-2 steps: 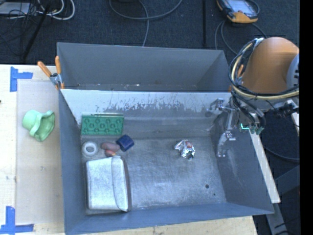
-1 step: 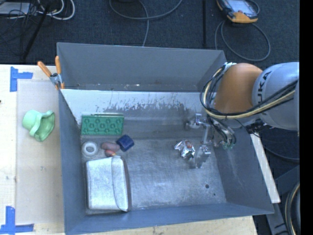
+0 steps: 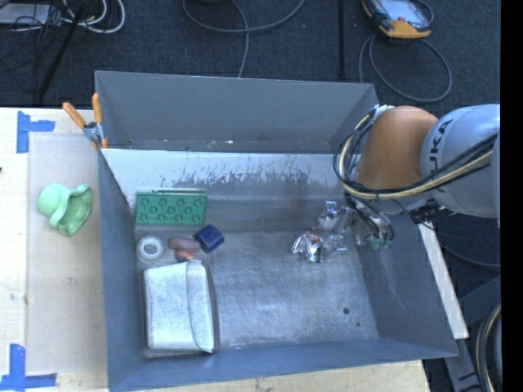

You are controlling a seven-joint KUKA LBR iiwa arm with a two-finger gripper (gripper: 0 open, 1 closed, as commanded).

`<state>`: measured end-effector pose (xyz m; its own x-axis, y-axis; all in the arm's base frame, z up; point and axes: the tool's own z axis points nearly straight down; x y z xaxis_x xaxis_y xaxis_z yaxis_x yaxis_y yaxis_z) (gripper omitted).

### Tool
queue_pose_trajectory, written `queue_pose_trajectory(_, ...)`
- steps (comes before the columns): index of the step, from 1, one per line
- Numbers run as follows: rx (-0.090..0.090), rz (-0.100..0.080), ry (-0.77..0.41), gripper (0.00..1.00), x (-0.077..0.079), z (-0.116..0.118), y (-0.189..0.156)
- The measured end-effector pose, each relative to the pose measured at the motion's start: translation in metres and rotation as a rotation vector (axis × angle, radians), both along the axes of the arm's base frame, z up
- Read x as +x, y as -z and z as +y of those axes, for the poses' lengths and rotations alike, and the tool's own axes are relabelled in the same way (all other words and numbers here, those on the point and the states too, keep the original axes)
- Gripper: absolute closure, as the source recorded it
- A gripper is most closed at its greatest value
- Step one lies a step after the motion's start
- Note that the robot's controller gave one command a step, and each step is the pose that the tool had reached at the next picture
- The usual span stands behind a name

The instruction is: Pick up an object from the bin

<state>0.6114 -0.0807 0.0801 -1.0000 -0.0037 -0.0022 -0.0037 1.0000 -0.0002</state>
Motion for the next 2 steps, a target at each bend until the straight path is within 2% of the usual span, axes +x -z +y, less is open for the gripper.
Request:
queue_pose_trajectory(1,-0.001,-0.006,-0.066,1.0,-0.004,0.002,-0.104)
queue_pose_trajectory(2,0.001,0.005,-0.075,1.0,0.002,0.004,-0.055)
